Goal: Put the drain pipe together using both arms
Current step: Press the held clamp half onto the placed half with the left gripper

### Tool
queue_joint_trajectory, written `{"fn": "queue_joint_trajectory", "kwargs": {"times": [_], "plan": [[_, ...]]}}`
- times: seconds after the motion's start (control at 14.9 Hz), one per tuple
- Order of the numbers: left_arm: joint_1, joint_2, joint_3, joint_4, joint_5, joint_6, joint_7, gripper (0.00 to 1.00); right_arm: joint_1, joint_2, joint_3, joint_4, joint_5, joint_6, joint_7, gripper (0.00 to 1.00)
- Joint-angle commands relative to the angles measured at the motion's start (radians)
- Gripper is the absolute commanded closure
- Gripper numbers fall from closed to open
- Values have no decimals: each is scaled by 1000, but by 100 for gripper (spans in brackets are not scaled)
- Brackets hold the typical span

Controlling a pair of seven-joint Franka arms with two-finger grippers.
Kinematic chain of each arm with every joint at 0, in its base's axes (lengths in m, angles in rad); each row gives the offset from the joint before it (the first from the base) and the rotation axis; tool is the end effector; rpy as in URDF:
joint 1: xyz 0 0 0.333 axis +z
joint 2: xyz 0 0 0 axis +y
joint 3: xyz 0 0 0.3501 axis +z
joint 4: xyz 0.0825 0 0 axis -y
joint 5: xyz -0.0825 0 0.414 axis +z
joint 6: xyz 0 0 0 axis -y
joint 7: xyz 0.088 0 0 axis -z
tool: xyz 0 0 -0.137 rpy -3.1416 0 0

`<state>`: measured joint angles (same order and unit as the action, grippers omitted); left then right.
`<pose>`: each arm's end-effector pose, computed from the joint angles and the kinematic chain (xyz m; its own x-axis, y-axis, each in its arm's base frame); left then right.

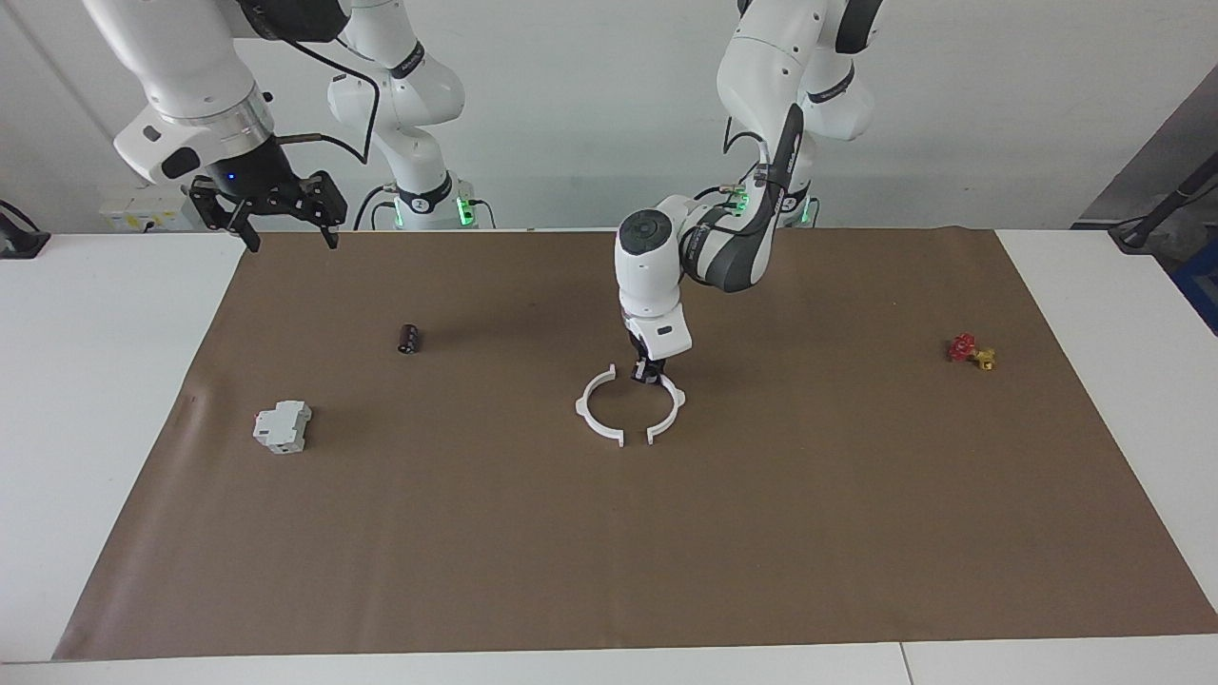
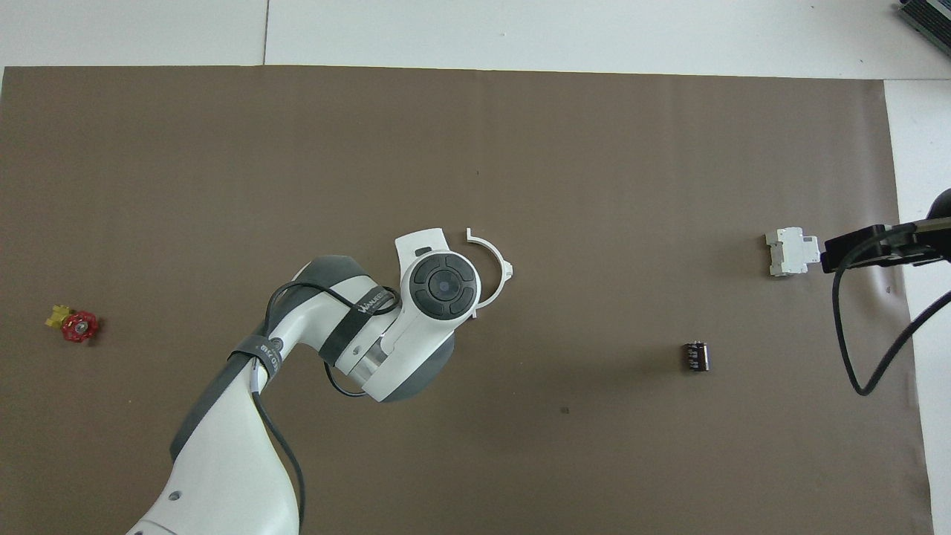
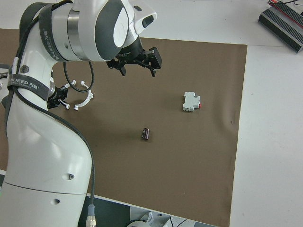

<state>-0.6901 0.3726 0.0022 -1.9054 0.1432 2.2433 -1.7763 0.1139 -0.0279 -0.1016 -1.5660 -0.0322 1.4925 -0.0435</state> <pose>0.5116 -0.4109 0.2832 0.5400 0.8338 0.1151 0.8403 -0.5419 -0.0165 0.5655 0.0015 0.6404 0.9975 0.0534 -0.0469 0.0547 -0.9981 0.0273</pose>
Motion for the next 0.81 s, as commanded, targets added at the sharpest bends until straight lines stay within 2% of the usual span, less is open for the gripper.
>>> {"fn": "queue_joint_trajectory", "kwargs": {"times": [0.0, 0.74], "plan": [[-11, 6, 13, 37, 25, -34, -20, 100, -17, -14, 8, -8, 17, -12, -26, 0], [-8, 5, 10, 42, 19, -37, -28, 100, -17, -14, 8, -8, 17, -12, -26, 0]]}}
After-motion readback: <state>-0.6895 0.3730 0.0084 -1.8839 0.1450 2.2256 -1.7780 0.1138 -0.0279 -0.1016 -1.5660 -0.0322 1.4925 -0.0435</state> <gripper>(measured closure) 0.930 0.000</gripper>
